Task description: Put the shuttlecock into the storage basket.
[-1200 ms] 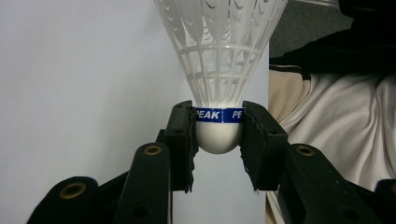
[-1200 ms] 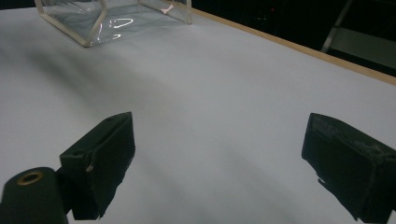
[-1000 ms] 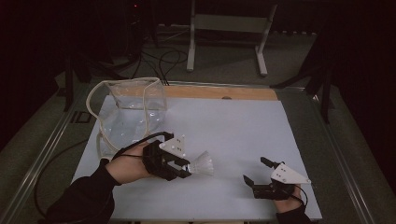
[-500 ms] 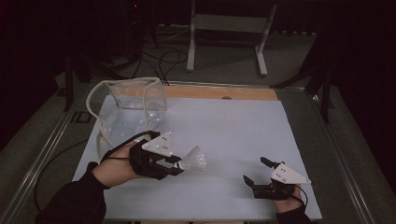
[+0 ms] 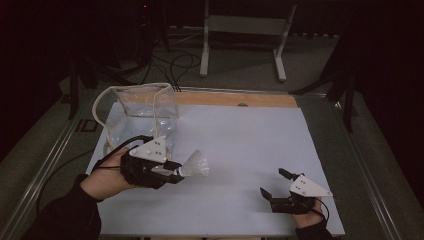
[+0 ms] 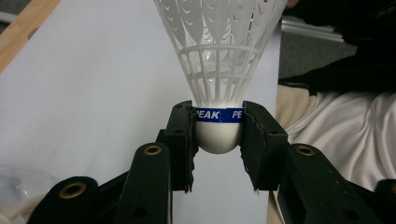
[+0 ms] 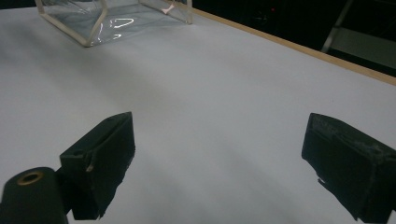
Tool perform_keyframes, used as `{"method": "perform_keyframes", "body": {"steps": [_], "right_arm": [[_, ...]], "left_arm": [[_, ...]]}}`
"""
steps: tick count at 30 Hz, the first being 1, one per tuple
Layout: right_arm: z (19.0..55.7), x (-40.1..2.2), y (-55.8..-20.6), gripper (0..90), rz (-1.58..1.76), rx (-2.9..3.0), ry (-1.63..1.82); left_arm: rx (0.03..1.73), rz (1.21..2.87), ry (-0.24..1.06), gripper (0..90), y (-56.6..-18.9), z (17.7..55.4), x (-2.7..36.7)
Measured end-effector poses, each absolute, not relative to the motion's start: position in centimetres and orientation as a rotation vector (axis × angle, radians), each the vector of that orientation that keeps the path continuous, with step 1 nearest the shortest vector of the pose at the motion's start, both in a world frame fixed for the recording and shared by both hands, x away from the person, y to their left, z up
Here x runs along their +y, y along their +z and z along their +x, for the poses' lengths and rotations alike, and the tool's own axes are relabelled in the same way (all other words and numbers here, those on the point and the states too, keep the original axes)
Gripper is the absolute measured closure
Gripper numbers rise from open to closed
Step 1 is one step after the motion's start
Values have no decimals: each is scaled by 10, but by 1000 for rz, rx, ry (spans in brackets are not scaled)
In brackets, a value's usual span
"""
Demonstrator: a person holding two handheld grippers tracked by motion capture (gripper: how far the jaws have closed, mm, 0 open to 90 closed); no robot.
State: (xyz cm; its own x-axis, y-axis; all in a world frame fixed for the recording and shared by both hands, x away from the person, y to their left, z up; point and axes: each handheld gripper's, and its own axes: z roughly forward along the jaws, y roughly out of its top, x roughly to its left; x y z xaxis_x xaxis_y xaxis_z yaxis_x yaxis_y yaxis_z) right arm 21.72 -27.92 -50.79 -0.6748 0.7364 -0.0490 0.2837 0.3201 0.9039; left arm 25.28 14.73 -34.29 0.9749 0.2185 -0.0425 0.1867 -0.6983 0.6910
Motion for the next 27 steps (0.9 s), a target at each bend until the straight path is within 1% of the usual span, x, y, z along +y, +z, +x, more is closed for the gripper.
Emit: {"method": "perform_keyframes", "body": {"steps": [6, 17, 27], "right_arm": [[218, -279, -508, 96, 902, 2140, 1325], [218, -279, -509, 96, 898, 2137, 1322], [218, -279, -509, 96, 903, 2141, 1323]], "left_arm": [[286, 2336, 76, 671, -337, 256, 156], [291, 2322, 56, 672, -333, 261, 166], [322, 2292, 74, 672, -328, 264, 180]]}}
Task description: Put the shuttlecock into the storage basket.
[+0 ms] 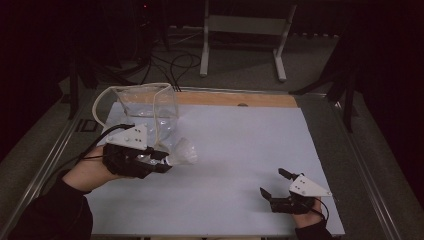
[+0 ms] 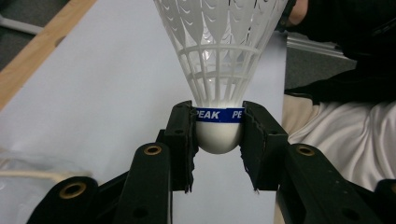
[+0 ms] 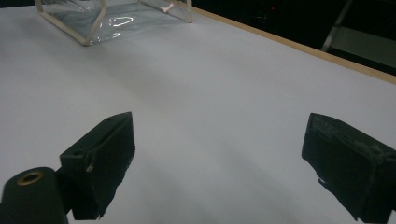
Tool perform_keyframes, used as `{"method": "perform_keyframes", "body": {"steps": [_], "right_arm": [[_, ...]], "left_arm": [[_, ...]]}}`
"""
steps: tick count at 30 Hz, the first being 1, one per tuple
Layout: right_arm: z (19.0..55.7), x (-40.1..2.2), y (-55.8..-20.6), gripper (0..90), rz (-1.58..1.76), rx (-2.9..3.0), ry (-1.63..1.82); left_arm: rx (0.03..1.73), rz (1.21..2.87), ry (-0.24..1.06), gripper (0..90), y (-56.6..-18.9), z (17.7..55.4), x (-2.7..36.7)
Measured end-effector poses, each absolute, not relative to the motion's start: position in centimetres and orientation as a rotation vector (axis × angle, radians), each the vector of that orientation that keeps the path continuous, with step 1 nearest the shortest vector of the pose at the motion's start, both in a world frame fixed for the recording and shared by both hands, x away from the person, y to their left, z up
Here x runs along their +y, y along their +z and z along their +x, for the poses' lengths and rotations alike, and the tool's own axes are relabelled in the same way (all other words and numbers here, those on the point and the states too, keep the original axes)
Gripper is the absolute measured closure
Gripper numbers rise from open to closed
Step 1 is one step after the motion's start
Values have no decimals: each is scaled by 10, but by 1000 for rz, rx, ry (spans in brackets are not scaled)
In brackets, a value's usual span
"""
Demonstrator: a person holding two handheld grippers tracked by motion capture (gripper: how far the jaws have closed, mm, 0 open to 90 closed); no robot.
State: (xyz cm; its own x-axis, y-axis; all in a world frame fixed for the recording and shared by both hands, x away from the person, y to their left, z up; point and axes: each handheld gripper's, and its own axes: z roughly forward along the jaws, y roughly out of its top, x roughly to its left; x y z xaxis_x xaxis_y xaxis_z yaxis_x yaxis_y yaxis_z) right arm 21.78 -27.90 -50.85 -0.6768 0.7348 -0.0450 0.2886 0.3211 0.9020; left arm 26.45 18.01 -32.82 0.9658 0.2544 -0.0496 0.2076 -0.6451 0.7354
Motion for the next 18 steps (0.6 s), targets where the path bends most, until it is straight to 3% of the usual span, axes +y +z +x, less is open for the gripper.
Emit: {"method": "perform_keyframes", "body": {"steps": [18], "right_arm": [[218, -278, -509, 97, 901, 2140, 1317]], "left_arm": [[405, 2260, 146, 672, -322, 266, 208]]}}
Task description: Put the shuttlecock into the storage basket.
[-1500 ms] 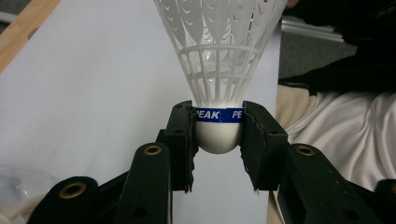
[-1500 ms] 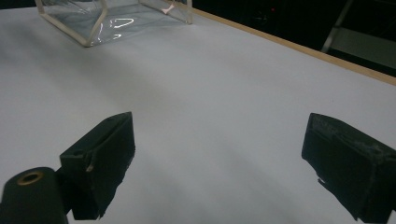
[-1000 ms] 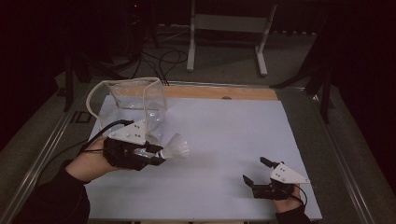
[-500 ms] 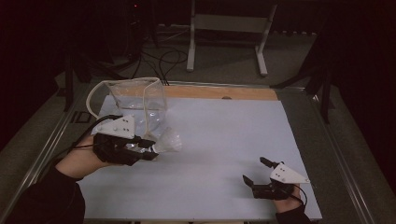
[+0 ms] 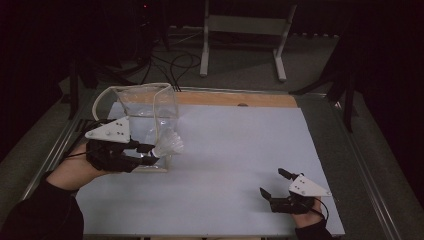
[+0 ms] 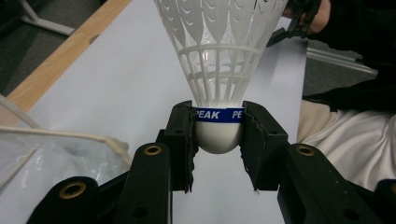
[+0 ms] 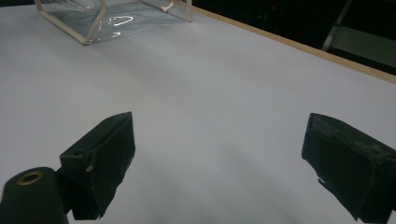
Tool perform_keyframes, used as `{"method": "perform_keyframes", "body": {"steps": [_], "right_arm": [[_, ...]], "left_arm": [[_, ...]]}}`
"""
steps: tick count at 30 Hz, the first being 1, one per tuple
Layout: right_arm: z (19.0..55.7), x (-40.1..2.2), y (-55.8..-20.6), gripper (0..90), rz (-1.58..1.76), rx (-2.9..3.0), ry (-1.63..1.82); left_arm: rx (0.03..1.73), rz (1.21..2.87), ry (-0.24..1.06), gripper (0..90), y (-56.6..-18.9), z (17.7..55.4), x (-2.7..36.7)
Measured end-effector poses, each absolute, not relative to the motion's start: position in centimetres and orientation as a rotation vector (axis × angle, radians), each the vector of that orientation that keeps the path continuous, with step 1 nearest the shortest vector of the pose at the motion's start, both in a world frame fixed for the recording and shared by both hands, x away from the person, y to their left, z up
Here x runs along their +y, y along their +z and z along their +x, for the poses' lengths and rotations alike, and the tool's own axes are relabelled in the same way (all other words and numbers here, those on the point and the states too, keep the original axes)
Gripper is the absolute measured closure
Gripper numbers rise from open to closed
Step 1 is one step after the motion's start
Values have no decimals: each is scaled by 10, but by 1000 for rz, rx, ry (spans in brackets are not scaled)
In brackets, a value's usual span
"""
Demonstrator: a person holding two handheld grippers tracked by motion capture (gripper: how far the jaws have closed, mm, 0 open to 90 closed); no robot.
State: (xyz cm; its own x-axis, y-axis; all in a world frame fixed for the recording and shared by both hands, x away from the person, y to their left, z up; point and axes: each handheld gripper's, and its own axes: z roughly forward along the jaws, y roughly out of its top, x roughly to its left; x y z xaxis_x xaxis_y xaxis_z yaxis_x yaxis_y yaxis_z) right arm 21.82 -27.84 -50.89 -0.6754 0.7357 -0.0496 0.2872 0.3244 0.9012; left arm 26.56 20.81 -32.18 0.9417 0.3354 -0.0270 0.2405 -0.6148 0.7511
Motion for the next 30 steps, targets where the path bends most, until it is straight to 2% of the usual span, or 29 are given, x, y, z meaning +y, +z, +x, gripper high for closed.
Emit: {"method": "perform_keyframes", "body": {"steps": [30], "right_arm": [[219, -278, -510, 96, 904, 2151, 1317]], "left_arm": [[549, 2220, 183, 671, -330, 271, 254]]}}
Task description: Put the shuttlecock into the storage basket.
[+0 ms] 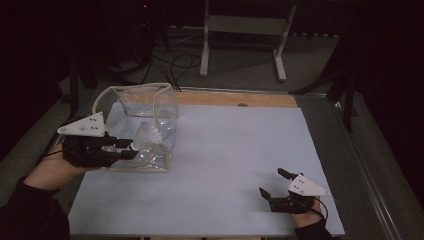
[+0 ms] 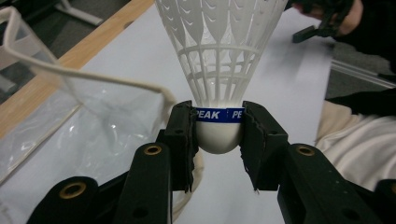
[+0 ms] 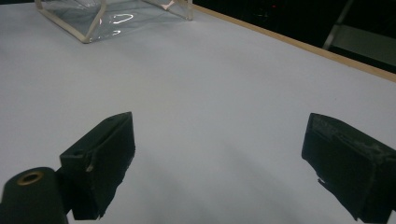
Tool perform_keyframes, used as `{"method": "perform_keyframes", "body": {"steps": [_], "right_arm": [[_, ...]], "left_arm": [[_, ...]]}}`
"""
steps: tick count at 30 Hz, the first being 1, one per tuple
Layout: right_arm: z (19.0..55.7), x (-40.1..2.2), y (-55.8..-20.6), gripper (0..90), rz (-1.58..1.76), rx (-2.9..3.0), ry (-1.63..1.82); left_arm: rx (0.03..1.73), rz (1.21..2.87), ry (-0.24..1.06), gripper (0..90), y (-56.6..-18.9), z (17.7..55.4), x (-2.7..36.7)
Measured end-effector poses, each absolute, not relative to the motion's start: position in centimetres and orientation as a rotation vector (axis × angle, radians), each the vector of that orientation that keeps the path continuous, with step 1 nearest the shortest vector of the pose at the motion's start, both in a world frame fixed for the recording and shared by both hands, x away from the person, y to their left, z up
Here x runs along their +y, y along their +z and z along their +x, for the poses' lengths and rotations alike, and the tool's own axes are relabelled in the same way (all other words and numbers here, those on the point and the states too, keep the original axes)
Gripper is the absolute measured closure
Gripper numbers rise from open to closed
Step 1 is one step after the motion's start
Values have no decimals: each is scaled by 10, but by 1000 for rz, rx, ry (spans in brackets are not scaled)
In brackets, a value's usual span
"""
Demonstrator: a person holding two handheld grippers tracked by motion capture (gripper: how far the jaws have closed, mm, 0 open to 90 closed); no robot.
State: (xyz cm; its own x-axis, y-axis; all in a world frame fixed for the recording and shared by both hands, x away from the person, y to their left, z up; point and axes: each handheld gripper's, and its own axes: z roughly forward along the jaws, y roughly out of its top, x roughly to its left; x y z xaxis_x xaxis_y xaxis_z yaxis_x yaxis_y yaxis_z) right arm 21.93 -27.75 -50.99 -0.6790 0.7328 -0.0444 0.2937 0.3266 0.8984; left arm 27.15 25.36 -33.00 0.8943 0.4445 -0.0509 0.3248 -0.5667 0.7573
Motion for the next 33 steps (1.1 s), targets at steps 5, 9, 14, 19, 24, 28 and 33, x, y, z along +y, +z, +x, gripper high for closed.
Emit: {"method": "perform_keyframes", "body": {"steps": [5, 9, 14, 19, 24, 28, 33], "right_arm": [[220, -277, -510, 97, 895, 2152, 1313], [219, -277, -510, 96, 903, 2153, 1314], [220, -277, -510, 97, 896, 2154, 1310], [220, -277, -511, 97, 894, 2155, 1309], [220, -277, -511, 96, 900, 2151, 1309], [220, -278, -511, 97, 896, 2155, 1307], [220, -277, -511, 97, 897, 2158, 1306]], "left_arm": [[584, 2213, 199, 671, -336, 276, 257], [609, 2213, 199, 671, -343, 278, 260], [640, 2222, 200, 671, -351, 280, 260], [656, 2233, 200, 670, -356, 282, 259], [690, 2236, 196, 669, -362, 285, 262], [697, 2243, 197, 669, -365, 286, 263], [694, 2255, 171, 668, -368, 286, 262]]}}
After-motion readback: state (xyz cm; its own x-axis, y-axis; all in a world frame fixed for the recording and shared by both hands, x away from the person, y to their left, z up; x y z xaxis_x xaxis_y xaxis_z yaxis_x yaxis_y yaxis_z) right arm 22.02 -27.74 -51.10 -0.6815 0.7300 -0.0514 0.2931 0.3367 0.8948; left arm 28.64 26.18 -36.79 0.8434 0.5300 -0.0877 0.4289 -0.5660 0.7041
